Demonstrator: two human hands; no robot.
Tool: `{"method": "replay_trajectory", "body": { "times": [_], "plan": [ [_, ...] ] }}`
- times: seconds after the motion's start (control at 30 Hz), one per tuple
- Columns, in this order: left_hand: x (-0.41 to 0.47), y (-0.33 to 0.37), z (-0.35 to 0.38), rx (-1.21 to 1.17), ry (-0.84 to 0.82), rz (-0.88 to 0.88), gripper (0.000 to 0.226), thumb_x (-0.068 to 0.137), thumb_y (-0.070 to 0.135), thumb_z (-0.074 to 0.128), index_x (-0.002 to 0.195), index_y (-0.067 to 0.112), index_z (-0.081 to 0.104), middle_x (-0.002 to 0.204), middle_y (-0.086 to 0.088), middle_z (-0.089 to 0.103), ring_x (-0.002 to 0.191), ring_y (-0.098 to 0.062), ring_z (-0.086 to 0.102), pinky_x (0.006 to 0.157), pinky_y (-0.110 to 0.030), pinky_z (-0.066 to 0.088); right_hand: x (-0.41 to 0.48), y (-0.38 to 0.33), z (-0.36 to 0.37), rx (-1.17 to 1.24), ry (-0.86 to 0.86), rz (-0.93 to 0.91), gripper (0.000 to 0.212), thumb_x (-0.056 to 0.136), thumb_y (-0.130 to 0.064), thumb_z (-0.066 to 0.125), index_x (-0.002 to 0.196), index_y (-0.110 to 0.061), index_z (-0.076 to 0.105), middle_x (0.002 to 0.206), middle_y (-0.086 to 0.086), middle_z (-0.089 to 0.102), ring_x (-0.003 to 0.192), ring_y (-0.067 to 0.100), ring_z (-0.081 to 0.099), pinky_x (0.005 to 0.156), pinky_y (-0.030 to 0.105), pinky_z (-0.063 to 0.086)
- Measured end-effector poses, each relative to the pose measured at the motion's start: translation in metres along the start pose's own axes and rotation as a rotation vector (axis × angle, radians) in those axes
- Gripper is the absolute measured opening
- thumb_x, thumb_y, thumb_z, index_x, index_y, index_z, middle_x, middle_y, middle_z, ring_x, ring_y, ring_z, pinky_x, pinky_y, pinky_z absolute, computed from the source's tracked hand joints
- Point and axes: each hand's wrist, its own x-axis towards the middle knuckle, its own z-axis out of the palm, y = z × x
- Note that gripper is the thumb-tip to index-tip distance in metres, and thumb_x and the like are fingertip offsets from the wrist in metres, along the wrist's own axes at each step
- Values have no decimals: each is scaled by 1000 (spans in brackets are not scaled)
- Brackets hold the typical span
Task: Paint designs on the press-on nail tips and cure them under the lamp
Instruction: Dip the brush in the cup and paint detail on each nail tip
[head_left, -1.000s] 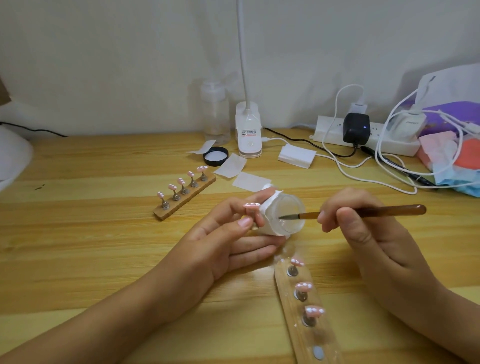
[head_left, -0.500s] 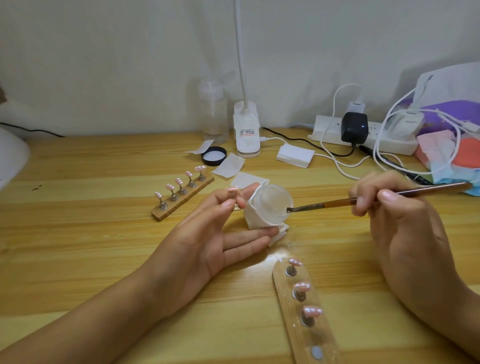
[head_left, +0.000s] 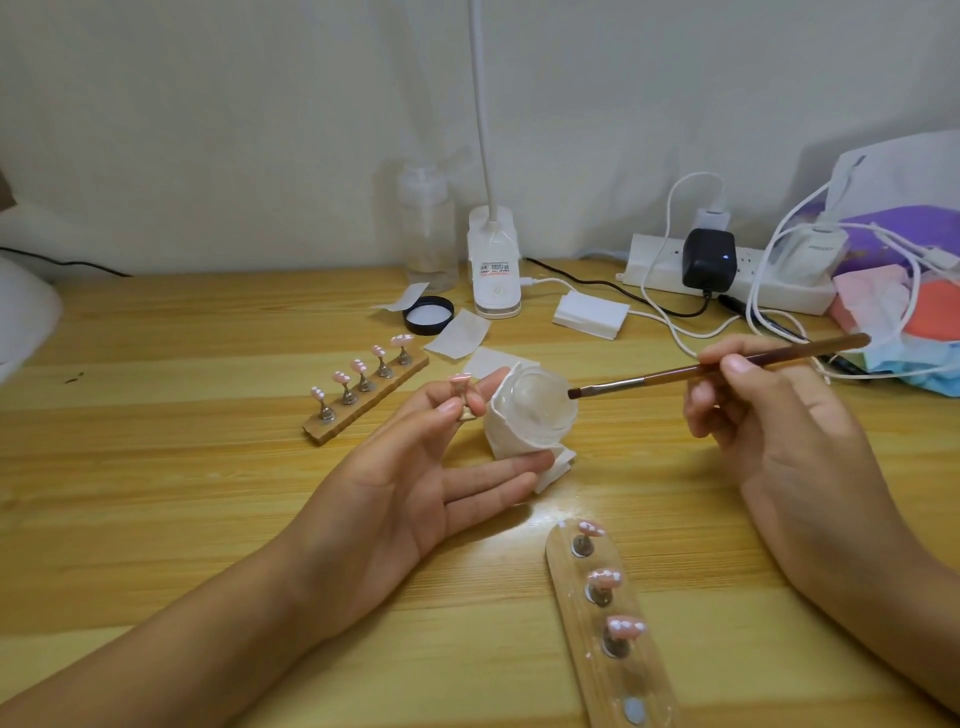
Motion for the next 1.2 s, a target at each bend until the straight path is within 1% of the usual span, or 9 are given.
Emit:
{"method": "replay_trajectory", "body": {
  "times": [0.23, 0.37, 0.47, 0.53, 0.57, 0.7, 0.83, 0.97, 1.2],
  "plan": [
    [0, 1, -2, -77, 7, -33, 9, 90, 23, 54, 94, 16, 55, 142, 1, 55, 118, -49, 57, 98, -54, 48, 0, 0, 1, -89, 32, 46, 33, 102, -23, 48, 88, -39, 73, 72, -4, 65, 74, 7, 60, 67, 20, 51],
    [1, 2, 1, -98, 52, -6, 8, 90, 22, 57, 93, 16, 55, 139, -1, 58, 115, -45, 61, 87, -51, 55, -1, -2, 3, -72, 60, 54, 35, 103, -22, 46, 87, -36, 73, 70, -5, 63, 72, 8, 60, 66, 21, 50],
    [-1, -5, 7, 2, 285, 143, 7, 81, 25, 63, 86, 21, 65, 121, 4, 68, 83, -18, 71, 59, -27, 58, -2, -5, 5, 49, 66, 28, 36, 101, -17, 46, 82, -32, 73, 69, -9, 61, 68, 6, 57, 64, 18, 50],
    [-5, -11, 9, 148, 398, 256, 8, 72, 27, 68, 78, 29, 72, 97, 9, 71, 57, -6, 54, 42, -16, 43, -3, -8, 6, 135, 59, 23, 24, 96, -20, 53, 82, -29, 71, 69, -9, 59, 63, 6, 55, 61, 18, 49],
    [-7, -14, 10, 209, 401, 282, 10, 68, 24, 76, 77, 29, 74, 87, 9, 70, 52, -5, 47, 40, -14, 38, -4, -9, 7, 162, 50, 34, 16, 92, -23, 56, 84, -26, 69, 66, -7, 57, 61, 7, 53, 60, 18, 48],
    [-12, -18, 11, 421, 266, 234, 20, 61, 35, 78, 77, 24, 76, 68, 2, 66, 52, -5, 52, 46, -15, 43, -6, -10, 8, 182, 18, 97, 14, 87, -30, 56, 81, -21, 66, 56, -2, 51, 54, 11, 49, 54, 18, 46],
    [-11, -20, 12, 530, 153, 205, 10, 68, 24, 79, 77, 24, 76, 71, 3, 69, 62, -4, 61, 58, -14, 49, -6, -10, 9, 213, -2, 117, 17, 88, -29, 59, 76, -24, 69, 57, -2, 54, 54, 10, 53, 54, 17, 47],
    [-12, -20, 11, 602, 118, 213, 17, 66, 36, 74, 80, 27, 75, 73, 9, 67, 64, -5, 59, 62, -15, 47, -7, -9, 9, 224, -65, 125, 16, 88, -20, 57, 79, -22, 70, 60, 0, 56, 55, 11, 56, 54, 18, 49],
    [-12, -19, 11, 641, 105, 206, 15, 69, 37, 73, 81, 28, 74, 74, 12, 67, 67, -4, 60, 63, -14, 47, -10, -10, 13, 153, -129, 120, 23, 82, -17, 53, 71, -25, 71, 62, 0, 57, 54, 12, 57, 53, 18, 48]
  ]
}}
